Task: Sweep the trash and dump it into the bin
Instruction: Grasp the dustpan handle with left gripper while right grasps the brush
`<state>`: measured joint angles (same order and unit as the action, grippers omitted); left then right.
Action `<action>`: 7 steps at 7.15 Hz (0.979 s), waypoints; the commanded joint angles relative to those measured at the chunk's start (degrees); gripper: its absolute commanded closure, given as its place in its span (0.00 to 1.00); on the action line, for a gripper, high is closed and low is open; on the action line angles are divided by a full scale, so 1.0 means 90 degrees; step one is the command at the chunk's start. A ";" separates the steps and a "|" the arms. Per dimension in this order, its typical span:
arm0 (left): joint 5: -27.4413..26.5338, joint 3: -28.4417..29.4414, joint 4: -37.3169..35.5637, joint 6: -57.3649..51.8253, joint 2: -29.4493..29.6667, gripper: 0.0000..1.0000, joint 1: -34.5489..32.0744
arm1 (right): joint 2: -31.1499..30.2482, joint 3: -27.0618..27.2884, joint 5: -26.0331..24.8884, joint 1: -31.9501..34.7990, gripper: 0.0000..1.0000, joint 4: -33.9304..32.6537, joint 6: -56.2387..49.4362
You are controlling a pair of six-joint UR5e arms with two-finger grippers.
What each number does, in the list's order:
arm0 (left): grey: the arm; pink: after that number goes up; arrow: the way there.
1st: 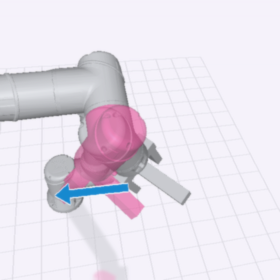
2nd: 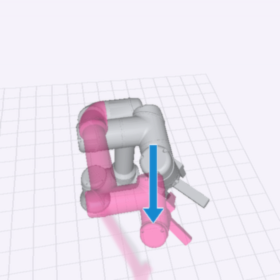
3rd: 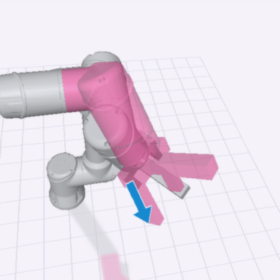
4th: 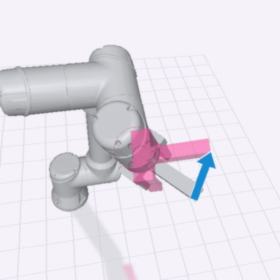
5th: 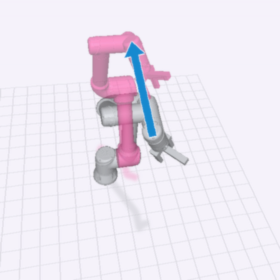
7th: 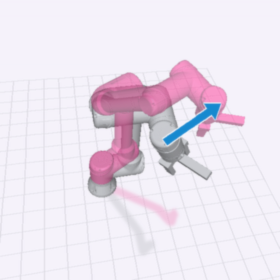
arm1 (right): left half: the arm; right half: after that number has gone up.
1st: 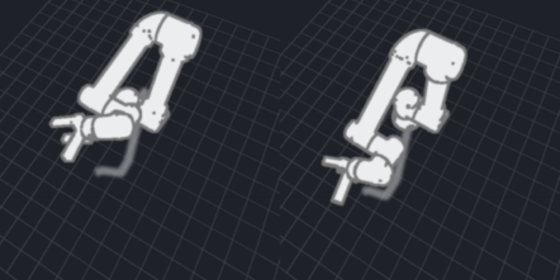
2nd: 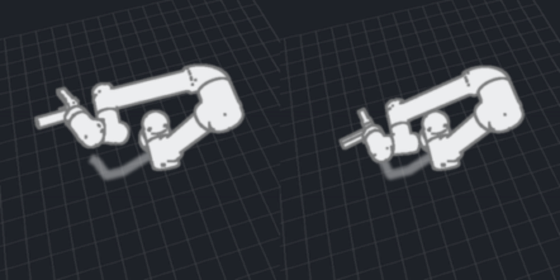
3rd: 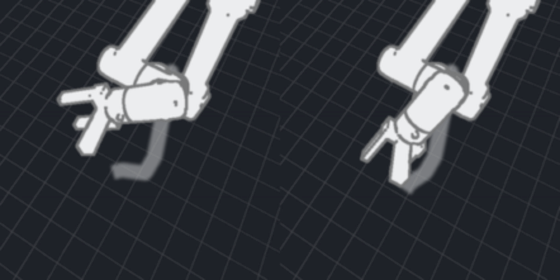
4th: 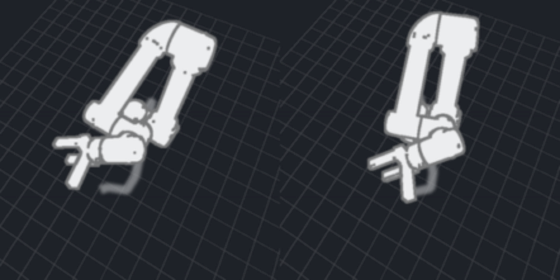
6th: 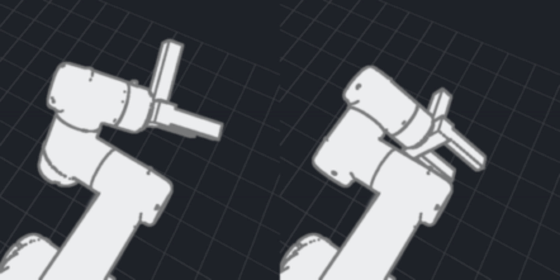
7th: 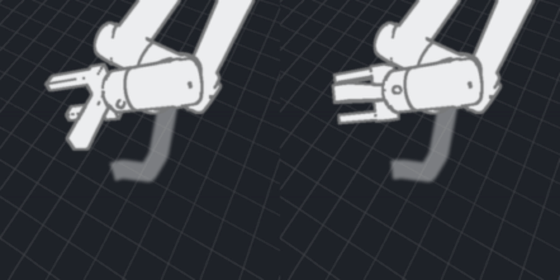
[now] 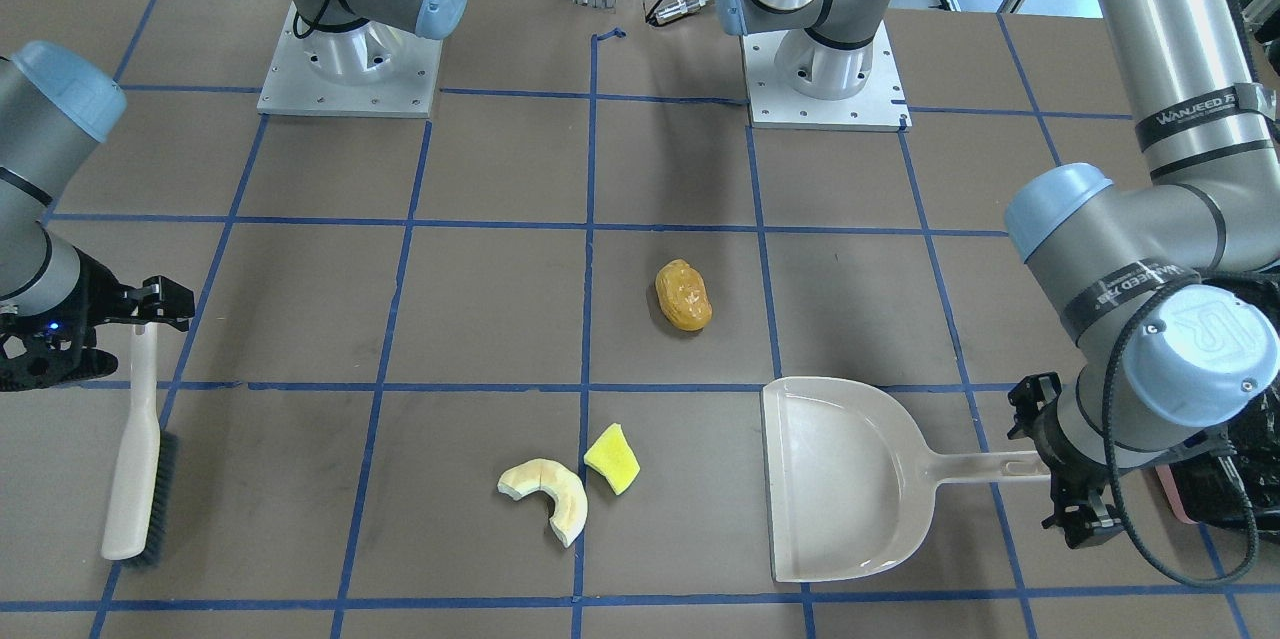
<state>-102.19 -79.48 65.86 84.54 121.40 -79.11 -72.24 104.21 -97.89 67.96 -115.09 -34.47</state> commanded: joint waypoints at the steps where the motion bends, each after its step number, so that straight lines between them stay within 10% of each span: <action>1: -0.0042 -0.0084 0.0045 -0.0085 0.0202 0.10 -0.0369 | 0.0028 0.0382 -0.0013 -0.0061 0.00 -0.0423 0.0118; 7: -0.0461 -0.0505 -0.0033 -0.0789 0.0095 0.20 -0.0390 | 0.0048 0.0413 -0.0100 -0.0052 0.15 -0.0757 0.0842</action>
<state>-105.15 -83.47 65.72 78.21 122.53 -82.69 -71.90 107.84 -98.92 67.50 -121.98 -26.65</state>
